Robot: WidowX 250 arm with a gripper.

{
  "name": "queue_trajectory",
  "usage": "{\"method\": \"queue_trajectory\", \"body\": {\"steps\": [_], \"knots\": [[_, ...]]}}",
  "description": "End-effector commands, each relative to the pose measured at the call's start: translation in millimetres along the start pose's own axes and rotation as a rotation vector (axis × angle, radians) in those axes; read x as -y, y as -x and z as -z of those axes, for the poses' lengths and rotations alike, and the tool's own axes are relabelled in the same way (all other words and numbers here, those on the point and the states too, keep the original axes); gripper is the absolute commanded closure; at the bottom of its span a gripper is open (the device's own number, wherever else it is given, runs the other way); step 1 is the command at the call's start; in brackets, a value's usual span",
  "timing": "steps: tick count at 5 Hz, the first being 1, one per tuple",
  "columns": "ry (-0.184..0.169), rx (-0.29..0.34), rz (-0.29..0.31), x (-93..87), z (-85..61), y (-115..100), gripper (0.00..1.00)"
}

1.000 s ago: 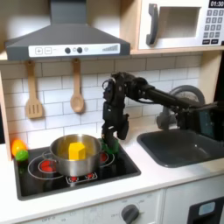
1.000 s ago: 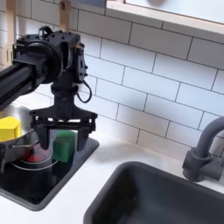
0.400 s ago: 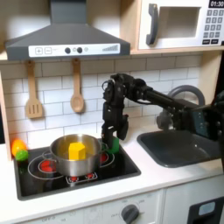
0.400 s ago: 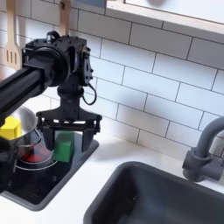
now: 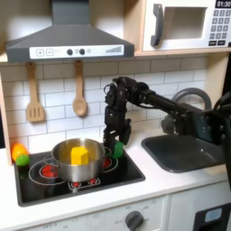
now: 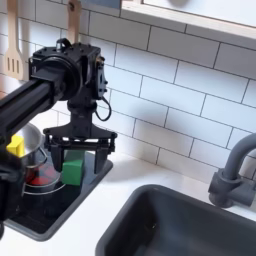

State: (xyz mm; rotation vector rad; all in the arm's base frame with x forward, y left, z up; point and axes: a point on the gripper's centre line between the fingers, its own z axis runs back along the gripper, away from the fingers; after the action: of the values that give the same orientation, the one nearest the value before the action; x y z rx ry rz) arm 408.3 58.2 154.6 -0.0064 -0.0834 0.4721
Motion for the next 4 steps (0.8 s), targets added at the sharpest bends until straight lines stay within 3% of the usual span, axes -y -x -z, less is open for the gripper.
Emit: {"method": "queue_trajectory", "body": {"steps": [1, 2, 4], "knots": [[-0.018, -0.018, 0.004, -0.6, 7.4, -1.3, 0.17], [-0.022, -0.015, 0.007, -1.8, 7.1, -0.5, 1.0], [-0.014, -0.014, 0.013, 0.0, 3.0, 0.4, 1.0]]}}
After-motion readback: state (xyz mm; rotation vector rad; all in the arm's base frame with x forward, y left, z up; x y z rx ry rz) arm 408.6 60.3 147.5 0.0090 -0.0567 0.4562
